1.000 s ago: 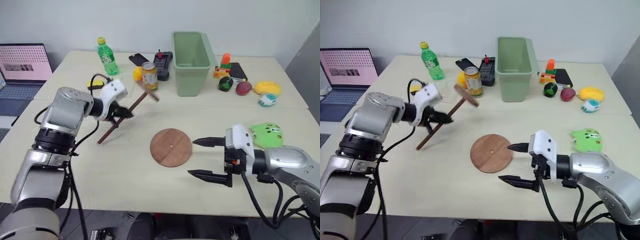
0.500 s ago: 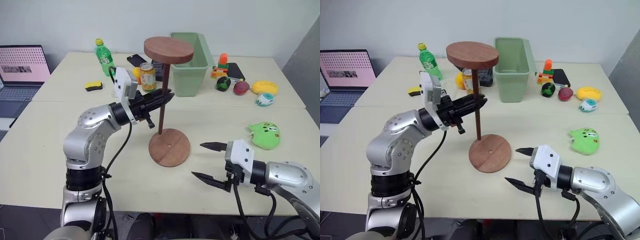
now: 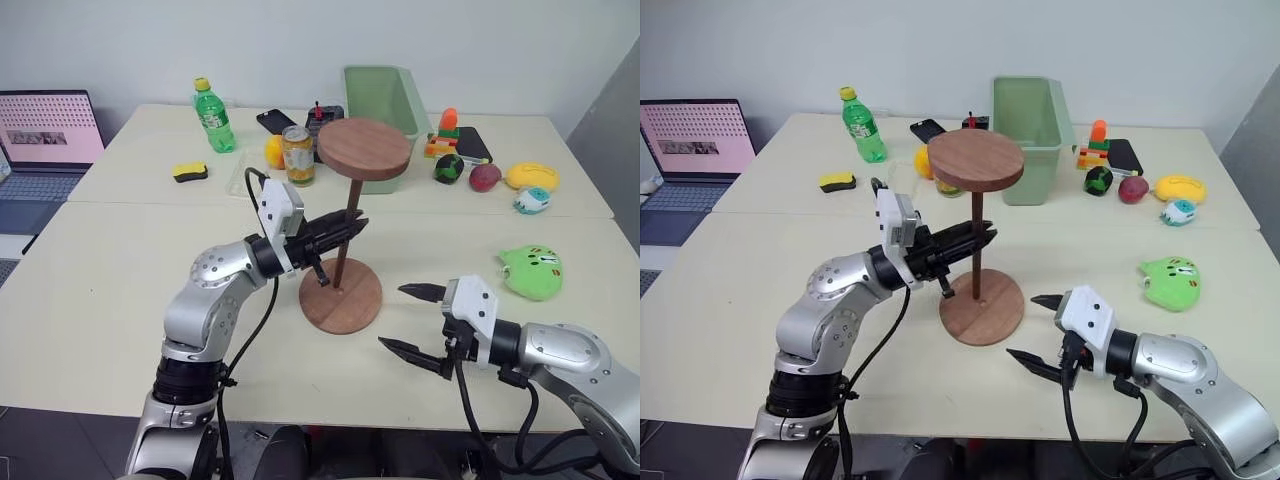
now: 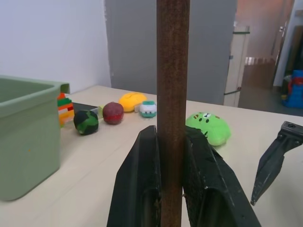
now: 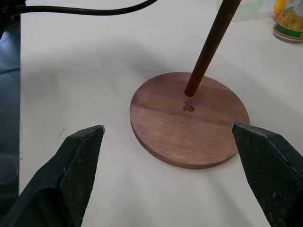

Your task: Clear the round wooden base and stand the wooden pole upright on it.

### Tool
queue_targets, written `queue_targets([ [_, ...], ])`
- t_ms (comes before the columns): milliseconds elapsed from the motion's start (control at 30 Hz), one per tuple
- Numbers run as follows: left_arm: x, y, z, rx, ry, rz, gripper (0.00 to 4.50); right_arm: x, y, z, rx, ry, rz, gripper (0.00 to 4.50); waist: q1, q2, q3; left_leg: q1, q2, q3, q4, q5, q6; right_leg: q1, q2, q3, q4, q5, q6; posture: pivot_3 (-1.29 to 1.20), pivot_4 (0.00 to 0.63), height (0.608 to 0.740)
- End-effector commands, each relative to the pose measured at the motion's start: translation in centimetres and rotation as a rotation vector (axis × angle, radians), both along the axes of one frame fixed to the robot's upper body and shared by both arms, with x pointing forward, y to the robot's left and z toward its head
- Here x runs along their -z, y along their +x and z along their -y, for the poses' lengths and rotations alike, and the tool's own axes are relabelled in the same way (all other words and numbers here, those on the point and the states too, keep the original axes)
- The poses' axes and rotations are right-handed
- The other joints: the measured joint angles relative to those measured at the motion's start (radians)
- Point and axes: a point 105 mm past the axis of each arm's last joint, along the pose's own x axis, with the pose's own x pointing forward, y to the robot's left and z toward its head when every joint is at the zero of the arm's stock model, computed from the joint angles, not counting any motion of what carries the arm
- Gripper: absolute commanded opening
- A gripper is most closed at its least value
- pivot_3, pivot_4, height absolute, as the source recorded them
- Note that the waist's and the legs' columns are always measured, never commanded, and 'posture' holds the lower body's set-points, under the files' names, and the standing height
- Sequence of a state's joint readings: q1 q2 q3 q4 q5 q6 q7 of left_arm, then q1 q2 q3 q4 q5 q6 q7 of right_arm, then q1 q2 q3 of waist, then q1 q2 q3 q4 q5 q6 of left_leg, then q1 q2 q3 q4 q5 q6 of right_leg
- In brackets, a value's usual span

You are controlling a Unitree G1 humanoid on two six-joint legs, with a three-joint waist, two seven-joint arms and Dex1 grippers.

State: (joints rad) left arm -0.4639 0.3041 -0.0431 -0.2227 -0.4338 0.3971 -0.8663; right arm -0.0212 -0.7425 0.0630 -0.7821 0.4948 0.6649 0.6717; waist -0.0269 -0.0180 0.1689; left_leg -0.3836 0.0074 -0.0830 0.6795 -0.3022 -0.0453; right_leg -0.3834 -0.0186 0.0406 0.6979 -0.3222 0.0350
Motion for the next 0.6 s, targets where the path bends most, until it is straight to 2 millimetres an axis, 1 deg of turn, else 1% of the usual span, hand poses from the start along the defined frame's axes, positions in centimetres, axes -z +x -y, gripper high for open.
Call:
queue_targets([
  [33,-0.4,-0.1,0.4,0.009,-0.02,0.036,0.27,-0.8,-0.1,-0.2,-0.012,0.008,0.021,4.5,0.0,0.0,0.0,0.0,0.0,0.0,0.0,0.0,0.0,0.0,0.0,0.0,0.0,0.0,0.0,0.0,0.15,0.74],
  [467,1.3,0.1,0.2,-0.002,-0.01,-0.007,0.27,-0.8,0.1,-0.1,-0.003,0.006,0.01,4.5,0.0,0.0,0.0,0.0,0.0,0.0,0.0,0.0,0.0,0.0,0.0,0.0,0.0,0.0,0.0,0.0,0.15,0.74],
  [600,1.6,0.6,-0.1,-0.029,-0.009,0.007,0.27,-0.9,0.1,-0.1,-0.002,0.006,0.012,4.5,0.0,0.0,0.0,0.001,0.0,0.0,0.0,0.0,0.0,0.0,0.0,0.0,0.0,0.0,0.0,0.0,0.15,0.74],
])
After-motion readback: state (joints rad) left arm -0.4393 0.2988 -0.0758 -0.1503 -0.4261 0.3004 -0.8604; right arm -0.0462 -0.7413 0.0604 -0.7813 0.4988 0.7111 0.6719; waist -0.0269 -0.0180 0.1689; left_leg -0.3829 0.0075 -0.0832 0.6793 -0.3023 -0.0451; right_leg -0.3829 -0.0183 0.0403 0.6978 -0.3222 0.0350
